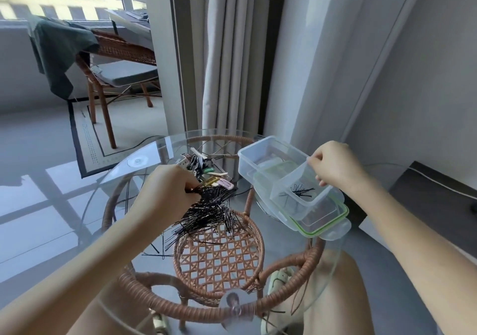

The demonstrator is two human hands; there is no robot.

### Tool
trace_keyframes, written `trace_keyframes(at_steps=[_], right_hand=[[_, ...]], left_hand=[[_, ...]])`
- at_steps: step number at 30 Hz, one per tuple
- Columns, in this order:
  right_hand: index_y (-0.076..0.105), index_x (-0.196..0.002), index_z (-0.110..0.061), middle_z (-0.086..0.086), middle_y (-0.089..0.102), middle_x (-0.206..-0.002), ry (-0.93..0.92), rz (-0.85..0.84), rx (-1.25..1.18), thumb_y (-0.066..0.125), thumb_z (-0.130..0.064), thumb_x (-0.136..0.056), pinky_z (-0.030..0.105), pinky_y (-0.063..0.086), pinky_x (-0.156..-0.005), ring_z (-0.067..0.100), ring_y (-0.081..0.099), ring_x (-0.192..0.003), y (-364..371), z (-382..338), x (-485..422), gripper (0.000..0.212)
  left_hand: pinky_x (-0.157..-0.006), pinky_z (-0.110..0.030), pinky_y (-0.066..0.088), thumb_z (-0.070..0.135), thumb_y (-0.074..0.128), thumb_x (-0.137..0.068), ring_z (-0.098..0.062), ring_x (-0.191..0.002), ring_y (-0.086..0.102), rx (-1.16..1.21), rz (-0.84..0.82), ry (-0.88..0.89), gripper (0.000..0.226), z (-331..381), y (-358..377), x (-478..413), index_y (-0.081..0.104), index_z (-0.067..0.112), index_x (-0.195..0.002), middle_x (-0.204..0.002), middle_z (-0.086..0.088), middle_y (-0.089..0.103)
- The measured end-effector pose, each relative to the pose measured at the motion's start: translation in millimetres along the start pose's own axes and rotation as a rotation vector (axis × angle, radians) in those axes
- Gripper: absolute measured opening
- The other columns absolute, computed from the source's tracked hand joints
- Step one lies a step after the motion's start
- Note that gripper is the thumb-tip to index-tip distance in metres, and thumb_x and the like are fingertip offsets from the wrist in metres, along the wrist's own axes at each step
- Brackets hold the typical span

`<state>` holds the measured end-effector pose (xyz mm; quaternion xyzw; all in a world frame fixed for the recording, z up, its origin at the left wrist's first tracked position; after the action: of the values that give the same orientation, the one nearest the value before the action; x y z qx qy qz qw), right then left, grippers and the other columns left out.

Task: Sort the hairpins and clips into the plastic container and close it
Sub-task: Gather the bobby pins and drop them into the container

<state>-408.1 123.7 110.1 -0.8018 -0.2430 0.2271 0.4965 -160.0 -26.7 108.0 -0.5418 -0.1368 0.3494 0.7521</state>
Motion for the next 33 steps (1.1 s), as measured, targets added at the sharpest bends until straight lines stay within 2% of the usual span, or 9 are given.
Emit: trace_keyframes(at_steps=[4,12,16,21,23,26,30,31,33], right_hand=[[0.064,-0.081,0.012,0.032,0.066,-0.072,-0.131,0.161,-0.087,0.055,-0.018,-0.089,0.048,0.056,-0.068,0.045,0.063,-0.067,-27.4,5.8,13.6,0.033],[0.063,-0.078,0.011,0.032,0.064,-0.069,-0.151,0.272,-0.176,0.057,-0.018,-0.088,0.051,0.055,-0.065,0.048,0.061,-0.070,-50.3,35.0,30.8,0.031],[0.064,-0.077,0.010,0.029,0.064,-0.068,-0.119,0.275,-0.188,0.056,-0.018,-0.088,0.046,0.055,-0.066,0.044,0.062,-0.068,-50.3,51.6,34.5,0.031],[0.070,-0.076,-0.004,0.007,0.068,-0.064,-0.094,0.223,-0.177,0.057,-0.023,-0.089,0.025,0.047,-0.054,0.026,0.063,-0.062,-37.9,61.8,39.7,0.027],[0.070,-0.074,-0.007,0.002,0.065,-0.062,-0.109,0.226,-0.152,0.057,-0.025,-0.089,0.019,0.036,-0.047,0.020,0.060,-0.060,-34.8,63.0,40.4,0.027],[0.069,-0.072,-0.005,0.007,0.068,-0.065,-0.119,0.238,-0.130,0.057,-0.024,-0.089,0.025,0.040,-0.051,0.024,0.062,-0.064,-32.8,64.9,39.4,0.028],[0.070,-0.075,-0.006,0.007,0.070,-0.068,-0.120,0.242,-0.126,0.057,-0.024,-0.089,0.026,0.044,-0.057,0.025,0.063,-0.067,-31.0,64.9,40.8,0.026],[0.070,-0.076,-0.006,0.007,0.069,-0.068,-0.123,0.235,-0.127,0.057,-0.024,-0.089,0.024,0.042,-0.054,0.024,0.063,-0.066,-30.0,64.7,41.5,0.026],[0.069,-0.075,-0.005,0.008,0.068,-0.066,-0.135,0.226,-0.120,0.056,-0.023,-0.090,0.020,0.039,-0.050,0.024,0.062,-0.064,-28.3,63.3,42.6,0.027]], left_hand=[[-0.043,-0.014,0.030,0.017,0.071,-0.076,-0.003,-0.047,0.046,0.065,0.004,0.050,0.008,29.7,-8.5,-11.6,0.075,0.015,-0.082,-0.055,0.006,0.057],[-0.048,-0.020,0.048,0.012,0.068,-0.074,-0.019,-0.051,0.059,0.175,0.006,0.200,0.008,130.1,-2.5,-46.7,0.076,0.015,-0.076,-0.058,-0.004,0.065],[-0.059,-0.029,0.055,0.004,0.060,-0.072,-0.029,-0.061,0.067,0.143,-0.006,0.178,0.014,170.1,39.5,-71.4,0.073,0.009,-0.070,-0.059,-0.011,0.065],[-0.056,-0.028,0.039,-0.004,0.055,-0.073,-0.029,-0.066,0.051,0.004,-0.102,0.127,0.012,191.5,100.4,-86.2,0.060,0.005,-0.066,-0.052,-0.003,0.043],[-0.060,-0.028,0.038,-0.006,0.048,-0.077,-0.029,-0.072,0.051,-0.021,-0.157,0.106,0.022,196.4,113.1,-85.3,0.045,0.006,-0.059,-0.060,-0.005,0.047],[-0.067,-0.029,0.043,-0.005,0.045,-0.081,-0.031,-0.092,0.061,-0.085,-0.277,0.115,0.016,199.2,130.7,-82.3,0.060,-0.001,-0.086,-0.093,-0.014,0.065],[-0.061,-0.023,0.047,0.003,0.051,-0.079,-0.022,-0.070,0.060,-0.121,-0.573,0.092,0.022,186.8,162.0,-84.1,0.056,0.008,-0.058,-0.052,-0.001,0.059],[-0.057,-0.023,0.046,0.006,0.053,-0.081,-0.021,-0.069,0.061,-0.063,-0.651,0.041,0.019,183.2,164.0,-82.9,0.060,0.009,-0.063,-0.055,0.000,0.063],[-0.060,-0.031,0.055,0.006,0.056,-0.085,-0.028,-0.086,0.068,0.178,-0.751,-0.058,0.014,180.4,161.1,-82.4,0.062,0.001,-0.096,-0.094,-0.010,0.070]])
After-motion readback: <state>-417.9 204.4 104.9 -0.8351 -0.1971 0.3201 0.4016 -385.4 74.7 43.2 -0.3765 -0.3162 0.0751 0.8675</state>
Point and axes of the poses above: each hand's wrist, its own x-axis away from the middle knuckle, its own y-axis out of the palm, z = x × y, the point moved 8 cm from there along -x, towards the middle knuckle
